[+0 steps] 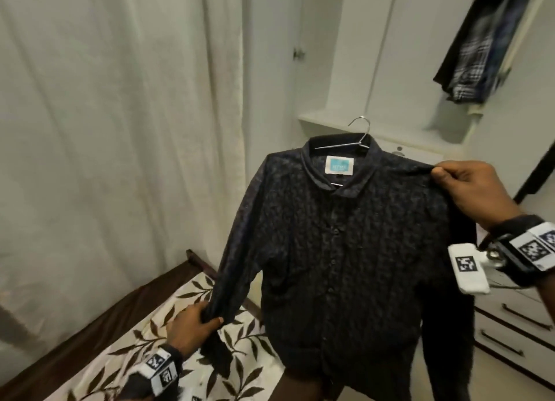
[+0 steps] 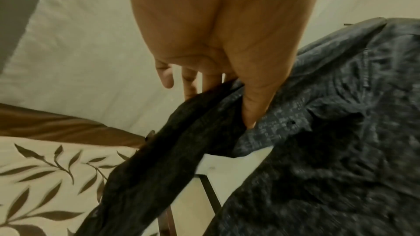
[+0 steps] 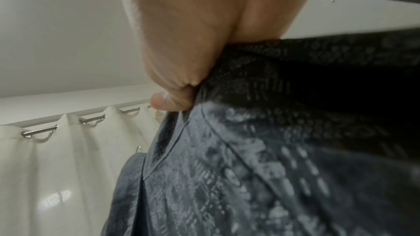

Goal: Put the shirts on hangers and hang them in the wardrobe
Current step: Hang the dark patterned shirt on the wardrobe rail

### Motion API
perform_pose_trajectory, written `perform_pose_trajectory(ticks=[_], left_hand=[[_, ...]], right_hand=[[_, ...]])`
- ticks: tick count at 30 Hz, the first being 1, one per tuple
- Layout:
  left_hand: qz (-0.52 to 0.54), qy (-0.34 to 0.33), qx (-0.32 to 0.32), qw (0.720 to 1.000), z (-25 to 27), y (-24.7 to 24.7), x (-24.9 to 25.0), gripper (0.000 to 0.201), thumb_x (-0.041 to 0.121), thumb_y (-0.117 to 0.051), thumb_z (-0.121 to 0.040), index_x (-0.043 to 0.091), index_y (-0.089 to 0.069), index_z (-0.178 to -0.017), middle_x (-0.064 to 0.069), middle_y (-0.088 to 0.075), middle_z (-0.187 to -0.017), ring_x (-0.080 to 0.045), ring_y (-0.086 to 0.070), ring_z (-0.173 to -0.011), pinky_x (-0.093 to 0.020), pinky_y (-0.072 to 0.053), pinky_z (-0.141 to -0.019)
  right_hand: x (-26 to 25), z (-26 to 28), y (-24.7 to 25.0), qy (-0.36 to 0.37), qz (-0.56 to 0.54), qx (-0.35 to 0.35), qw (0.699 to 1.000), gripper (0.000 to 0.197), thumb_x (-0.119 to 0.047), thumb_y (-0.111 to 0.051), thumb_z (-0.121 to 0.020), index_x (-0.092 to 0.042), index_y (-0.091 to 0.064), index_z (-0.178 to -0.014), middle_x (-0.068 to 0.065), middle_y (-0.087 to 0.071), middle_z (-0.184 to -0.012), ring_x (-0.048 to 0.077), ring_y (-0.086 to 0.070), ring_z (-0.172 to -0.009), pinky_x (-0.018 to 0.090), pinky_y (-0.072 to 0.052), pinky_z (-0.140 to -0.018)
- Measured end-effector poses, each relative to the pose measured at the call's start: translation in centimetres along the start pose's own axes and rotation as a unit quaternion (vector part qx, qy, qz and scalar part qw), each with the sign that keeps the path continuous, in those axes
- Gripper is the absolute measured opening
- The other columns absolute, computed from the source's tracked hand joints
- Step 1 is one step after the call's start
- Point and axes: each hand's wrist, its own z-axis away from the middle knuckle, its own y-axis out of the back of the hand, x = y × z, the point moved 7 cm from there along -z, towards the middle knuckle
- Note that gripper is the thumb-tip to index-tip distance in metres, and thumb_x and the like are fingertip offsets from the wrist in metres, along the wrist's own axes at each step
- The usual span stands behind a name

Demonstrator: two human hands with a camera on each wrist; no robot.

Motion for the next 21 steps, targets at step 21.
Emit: perform_pose_trajectory(ticks=[21], left_hand=[[0.223, -0.012, 0.131, 0.966, -13.2, -14.8, 24.7, 0.013, 0.020, -0.076, -0.086, 0.014, -0.068, -0.094, -0.005, -0.072, -0.080, -0.021, -0.068, -0.077, -0.029, -0.048, -0.058]], right_hand=[[18.4, -7.8, 9.2, -0.047, 0.074, 0.137, 0.987, 0.032, -0.023, -0.059, -0.099, -0.014, -0.063, -0.068, -0.004, -0.054, -0.055, 0.022, -0.051, -0.060, 0.035, -0.029, -0.059]])
